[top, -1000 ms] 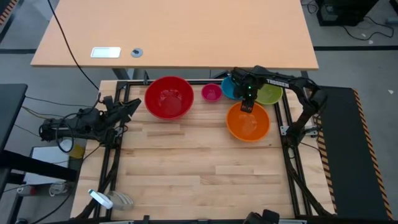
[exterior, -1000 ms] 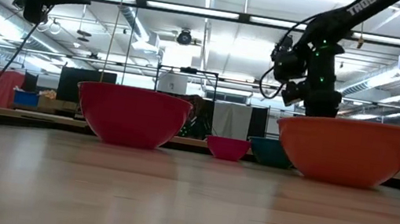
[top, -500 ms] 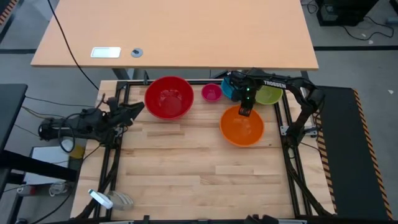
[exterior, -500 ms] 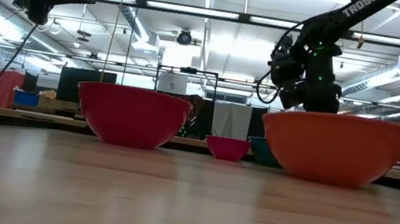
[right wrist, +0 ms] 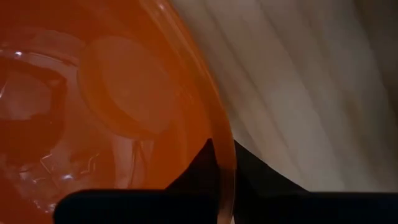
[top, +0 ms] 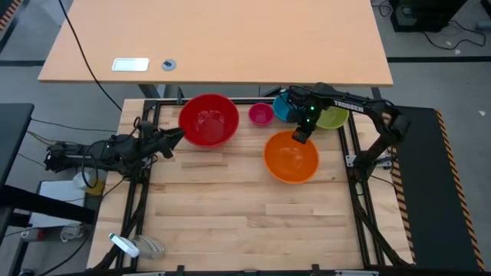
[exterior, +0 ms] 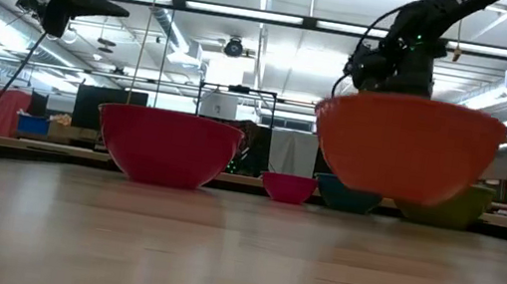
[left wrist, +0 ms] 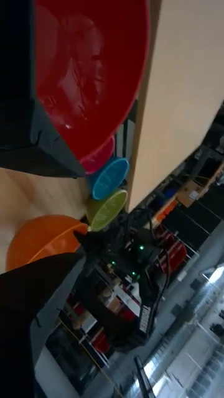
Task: Nest bowls inside each other
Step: Stack the orange bowl on top of the red bowl
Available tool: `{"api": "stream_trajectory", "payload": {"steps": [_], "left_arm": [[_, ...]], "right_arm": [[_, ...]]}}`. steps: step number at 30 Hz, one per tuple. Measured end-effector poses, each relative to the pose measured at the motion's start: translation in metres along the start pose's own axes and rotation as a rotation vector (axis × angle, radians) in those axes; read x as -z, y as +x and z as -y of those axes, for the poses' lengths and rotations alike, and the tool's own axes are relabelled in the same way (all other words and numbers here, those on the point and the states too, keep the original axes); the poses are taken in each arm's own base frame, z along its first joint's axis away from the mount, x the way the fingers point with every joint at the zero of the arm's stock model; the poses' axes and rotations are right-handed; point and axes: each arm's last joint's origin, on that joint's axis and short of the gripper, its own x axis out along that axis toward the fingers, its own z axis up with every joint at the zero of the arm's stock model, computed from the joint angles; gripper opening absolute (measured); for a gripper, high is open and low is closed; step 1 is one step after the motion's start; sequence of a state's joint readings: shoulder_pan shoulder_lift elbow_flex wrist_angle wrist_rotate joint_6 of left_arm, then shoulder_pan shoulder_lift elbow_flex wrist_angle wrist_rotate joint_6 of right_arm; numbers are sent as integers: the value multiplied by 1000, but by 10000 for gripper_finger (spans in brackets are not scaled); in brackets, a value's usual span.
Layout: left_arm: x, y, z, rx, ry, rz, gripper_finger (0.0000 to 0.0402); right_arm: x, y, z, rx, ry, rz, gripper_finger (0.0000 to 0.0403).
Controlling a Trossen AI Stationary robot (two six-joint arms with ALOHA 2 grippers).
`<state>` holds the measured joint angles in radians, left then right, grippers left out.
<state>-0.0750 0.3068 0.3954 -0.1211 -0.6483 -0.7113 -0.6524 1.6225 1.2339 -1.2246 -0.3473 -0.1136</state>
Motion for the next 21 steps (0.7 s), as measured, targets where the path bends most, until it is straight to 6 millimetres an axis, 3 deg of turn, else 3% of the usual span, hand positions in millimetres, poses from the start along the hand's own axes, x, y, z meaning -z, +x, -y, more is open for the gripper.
{"api": "stream_trajectory", "payload": {"steps": [4,8,15,21], "left_arm": [[-3,0,2,19,40,22,206],[-3,0,1,-12,53,47,204],[-3,0,0,-35,54,56,204],[-8,0,5,-27,92,41,204]], "right_arm": [[-1,-1,-16,-102,42,38,21],[-12,-2,-38,-85,82,99,31],[-51,-14,-80,-89,103,370,22],[-78,-28,-88,-206,223,594,29]]}}
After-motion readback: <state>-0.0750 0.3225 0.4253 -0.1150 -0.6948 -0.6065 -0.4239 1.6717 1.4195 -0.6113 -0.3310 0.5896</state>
